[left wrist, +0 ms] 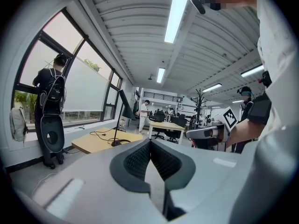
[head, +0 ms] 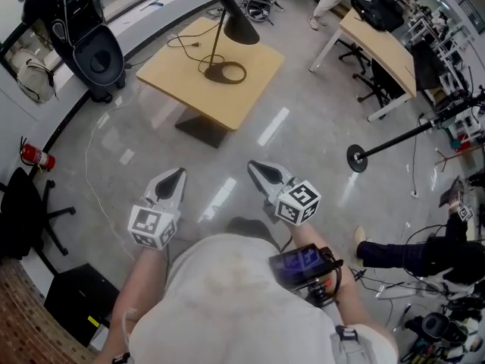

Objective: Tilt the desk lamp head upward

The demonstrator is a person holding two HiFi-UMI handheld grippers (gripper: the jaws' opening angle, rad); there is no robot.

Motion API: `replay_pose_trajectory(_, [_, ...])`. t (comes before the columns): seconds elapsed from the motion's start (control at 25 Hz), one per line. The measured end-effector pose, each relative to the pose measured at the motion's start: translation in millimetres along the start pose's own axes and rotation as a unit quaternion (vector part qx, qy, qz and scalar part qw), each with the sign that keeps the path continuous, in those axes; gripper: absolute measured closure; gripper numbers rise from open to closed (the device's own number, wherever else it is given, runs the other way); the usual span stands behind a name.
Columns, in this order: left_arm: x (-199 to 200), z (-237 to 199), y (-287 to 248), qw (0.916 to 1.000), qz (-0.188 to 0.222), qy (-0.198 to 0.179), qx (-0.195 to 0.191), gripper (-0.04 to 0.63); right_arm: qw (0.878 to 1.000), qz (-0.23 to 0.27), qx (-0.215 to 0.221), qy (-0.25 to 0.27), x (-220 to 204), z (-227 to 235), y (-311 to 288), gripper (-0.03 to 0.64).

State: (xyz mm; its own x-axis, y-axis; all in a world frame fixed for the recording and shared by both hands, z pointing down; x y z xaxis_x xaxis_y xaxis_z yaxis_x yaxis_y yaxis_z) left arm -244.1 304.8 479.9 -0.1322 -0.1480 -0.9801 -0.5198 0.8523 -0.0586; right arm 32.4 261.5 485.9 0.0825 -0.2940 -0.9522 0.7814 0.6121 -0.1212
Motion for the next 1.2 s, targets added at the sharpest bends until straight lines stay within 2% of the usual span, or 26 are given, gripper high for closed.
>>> replay_pose_trajectory(0.44, [3.1, -4.2, -11.3, 0.9998, -0.009, -0.015, -0.006, 0.594, 1.000, 0.002, 0.010, -0.002, -4.0, 9.5, -17.0, 0.604])
replay_pose_trajectory(0.8, [11.3, -15.9, -51.8, 0.9996, -0.012, -0.025, 0.010, 0.594, 1.000, 0.003, 0.028, 0.004, 2.8, 52.5, -43.5, 0.604])
replay_pose_trajectory(1.2, [22.4, -16.6, -122.4, 0.9992, -0.020, -0.034, 0.003, 0.594, 1.000, 0.016, 0.019, -0.004, 21.5, 121.4, -50.4, 0.604])
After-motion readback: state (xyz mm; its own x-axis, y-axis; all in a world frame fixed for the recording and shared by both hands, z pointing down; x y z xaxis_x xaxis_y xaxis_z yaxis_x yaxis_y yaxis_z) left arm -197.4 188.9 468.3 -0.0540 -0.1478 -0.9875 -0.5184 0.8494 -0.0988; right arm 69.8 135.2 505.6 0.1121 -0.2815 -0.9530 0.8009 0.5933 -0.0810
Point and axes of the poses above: the fingertips, and each gripper's own axes: y backward along the fingers, z to its right, x out of its top, the point moved 8 cm from there along y, backward along the fingers, and after that the axes turned 6 degrees about z, right-handed, at the moved point
